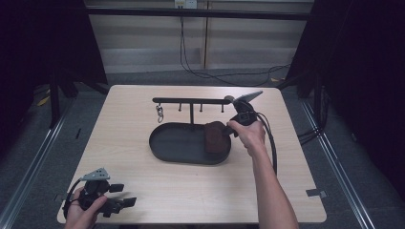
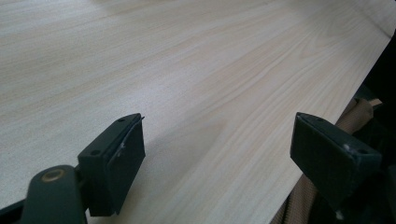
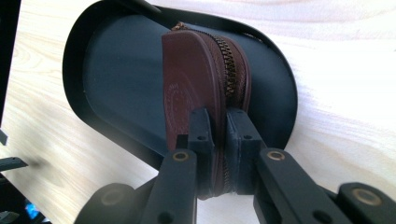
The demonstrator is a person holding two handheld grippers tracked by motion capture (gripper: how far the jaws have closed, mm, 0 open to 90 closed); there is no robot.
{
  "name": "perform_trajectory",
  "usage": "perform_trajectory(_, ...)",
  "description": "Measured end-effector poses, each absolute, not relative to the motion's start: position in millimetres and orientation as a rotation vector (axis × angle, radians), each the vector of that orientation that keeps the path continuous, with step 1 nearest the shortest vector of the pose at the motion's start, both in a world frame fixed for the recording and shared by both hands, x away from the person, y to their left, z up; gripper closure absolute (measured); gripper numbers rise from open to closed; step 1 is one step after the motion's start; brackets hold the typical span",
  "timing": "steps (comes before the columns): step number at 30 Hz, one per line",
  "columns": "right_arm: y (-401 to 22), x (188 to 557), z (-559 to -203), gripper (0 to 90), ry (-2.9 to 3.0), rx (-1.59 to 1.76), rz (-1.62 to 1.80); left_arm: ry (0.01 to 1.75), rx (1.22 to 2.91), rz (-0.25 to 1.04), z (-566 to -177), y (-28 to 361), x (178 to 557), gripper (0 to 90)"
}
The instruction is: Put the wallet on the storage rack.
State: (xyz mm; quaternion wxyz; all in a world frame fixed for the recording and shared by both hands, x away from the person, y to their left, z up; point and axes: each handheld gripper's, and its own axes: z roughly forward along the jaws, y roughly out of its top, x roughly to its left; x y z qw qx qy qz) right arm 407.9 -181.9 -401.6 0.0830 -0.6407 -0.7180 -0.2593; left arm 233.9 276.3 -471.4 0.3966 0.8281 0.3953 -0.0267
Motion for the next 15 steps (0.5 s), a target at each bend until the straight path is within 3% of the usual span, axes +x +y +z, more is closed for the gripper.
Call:
perform_trajectory(13, -178, 409, -419, 81.7, -2.115, -1.913, -0.782, 0.997, 2.106, -0.079, -472, 277, 235, 17.7)
perform_trajectory(15, -179, 409, -421, 90.0, -2.105, -1.933, -0.801, 0.998, 2.104, -0.075, -472, 277, 235, 17.7)
